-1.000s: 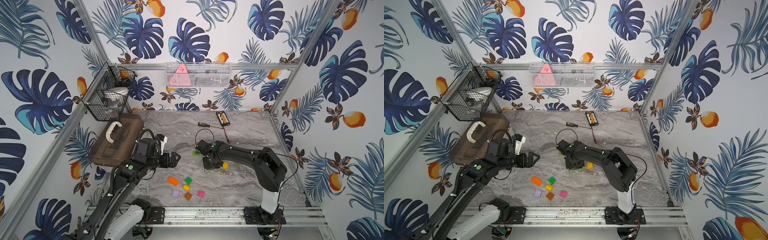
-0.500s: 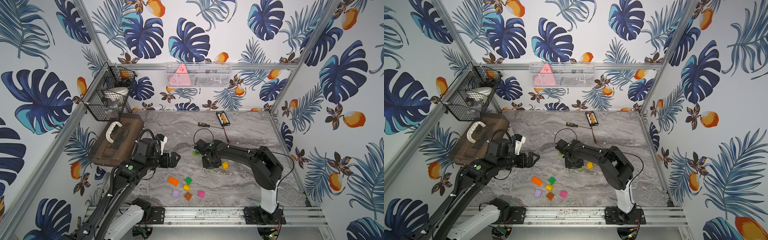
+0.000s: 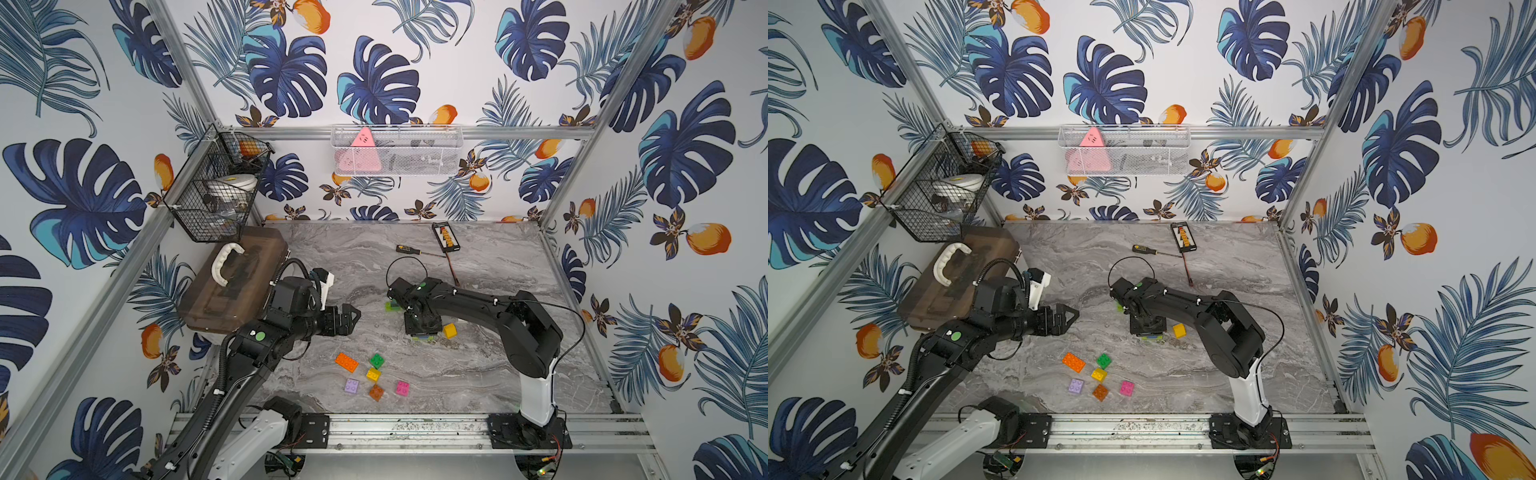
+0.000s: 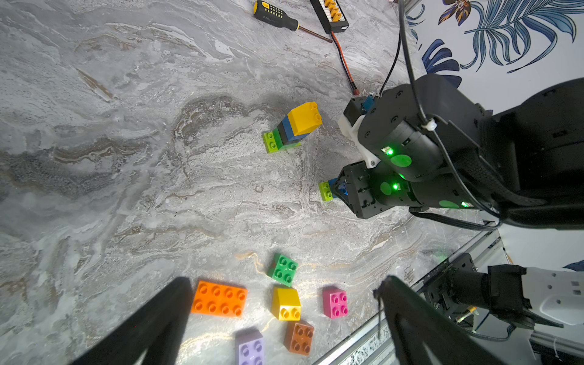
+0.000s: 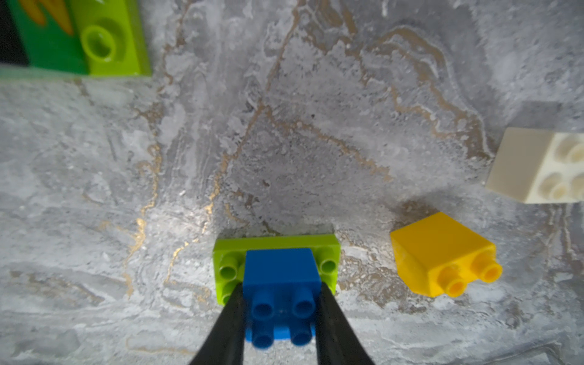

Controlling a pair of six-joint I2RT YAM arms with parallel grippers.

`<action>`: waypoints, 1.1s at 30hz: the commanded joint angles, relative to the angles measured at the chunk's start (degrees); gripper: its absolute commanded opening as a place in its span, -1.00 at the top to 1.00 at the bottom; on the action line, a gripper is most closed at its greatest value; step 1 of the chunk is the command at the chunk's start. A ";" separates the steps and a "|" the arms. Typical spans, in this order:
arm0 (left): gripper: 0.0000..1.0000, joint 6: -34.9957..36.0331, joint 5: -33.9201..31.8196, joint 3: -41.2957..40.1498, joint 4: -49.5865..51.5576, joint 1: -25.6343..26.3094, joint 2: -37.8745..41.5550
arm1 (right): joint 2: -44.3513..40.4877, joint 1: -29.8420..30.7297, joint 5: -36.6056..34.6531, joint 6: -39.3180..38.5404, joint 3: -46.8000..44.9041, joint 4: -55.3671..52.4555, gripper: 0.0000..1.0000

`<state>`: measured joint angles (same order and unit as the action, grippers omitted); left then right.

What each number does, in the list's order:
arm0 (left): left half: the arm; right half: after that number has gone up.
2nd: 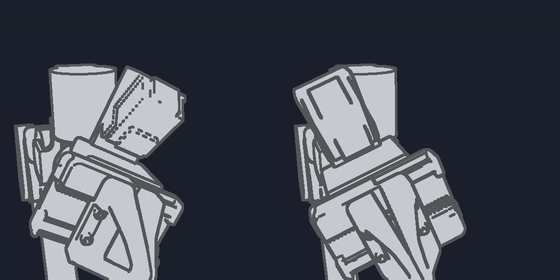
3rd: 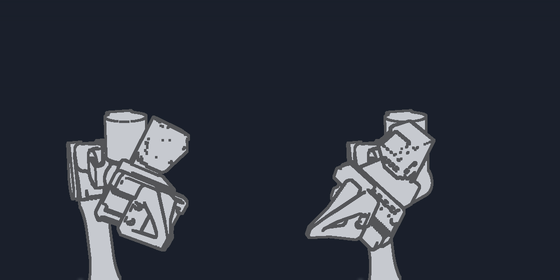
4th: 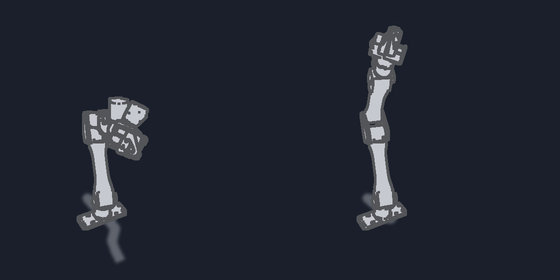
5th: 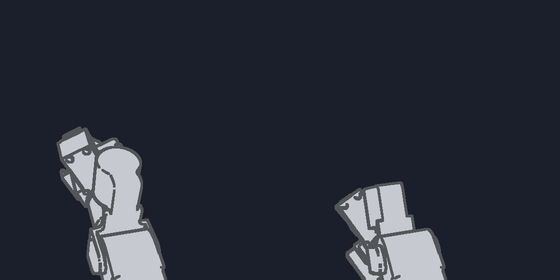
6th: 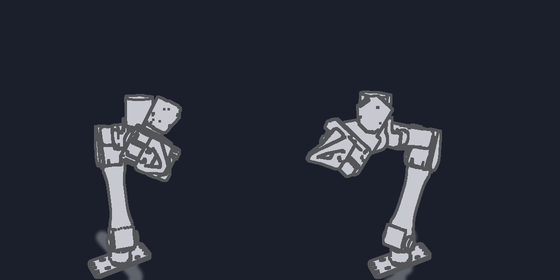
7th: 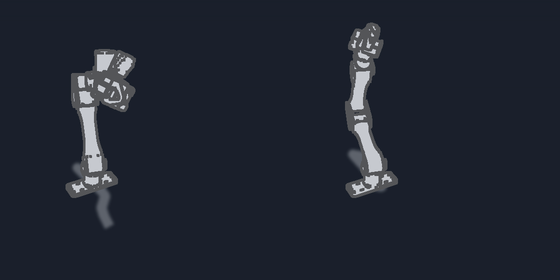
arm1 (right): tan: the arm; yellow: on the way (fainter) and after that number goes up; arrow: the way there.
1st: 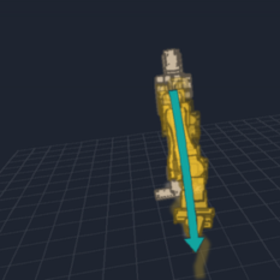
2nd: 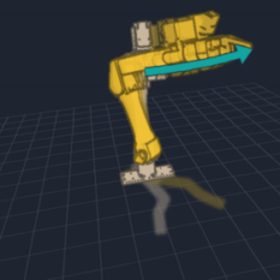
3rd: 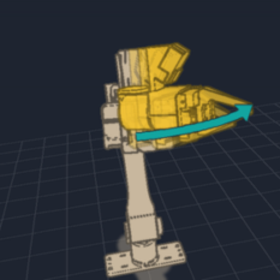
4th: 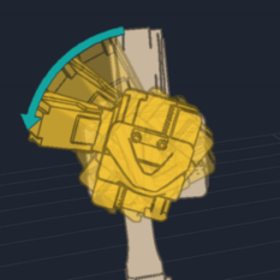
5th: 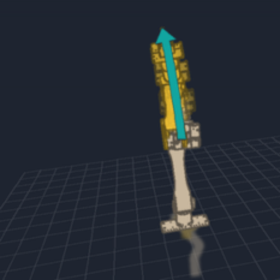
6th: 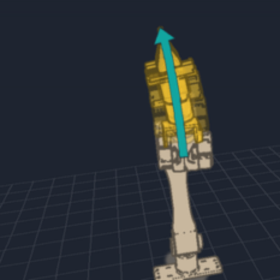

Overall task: Assemble the number 1 with lego
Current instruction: Assemble the lego brick with the lego brick, then pick up the lego brick from the center of the board.

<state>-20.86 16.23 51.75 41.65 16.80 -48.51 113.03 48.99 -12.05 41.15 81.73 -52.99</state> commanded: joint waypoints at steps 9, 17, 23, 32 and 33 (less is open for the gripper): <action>-0.98 0.43 -0.32 0.37 0.09 -0.10 0.17 | -2.91 -0.30 -2.55 1.38 4.92 -6.16 -0.06; -0.98 0.36 -0.85 0.28 0.24 0.02 0.70 | -9.56 -4.87 -0.28 0.32 0.52 -3.56 -0.06; -0.98 0.42 -0.65 0.37 0.15 0.07 -0.05 | -15.55 -13.81 1.70 -5.99 -4.56 -0.73 -0.19; -0.98 0.44 -0.33 0.37 0.18 0.03 -0.84 | -15.15 -23.89 3.99 -9.74 -9.87 4.50 -0.38; -0.98 0.39 -0.24 0.37 0.15 0.06 -0.92 | -14.58 -24.62 4.40 -10.29 -10.01 5.13 -0.38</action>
<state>-20.86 15.81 51.75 41.67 16.84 -49.25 97.69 25.63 -9.50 32.93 72.29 -50.83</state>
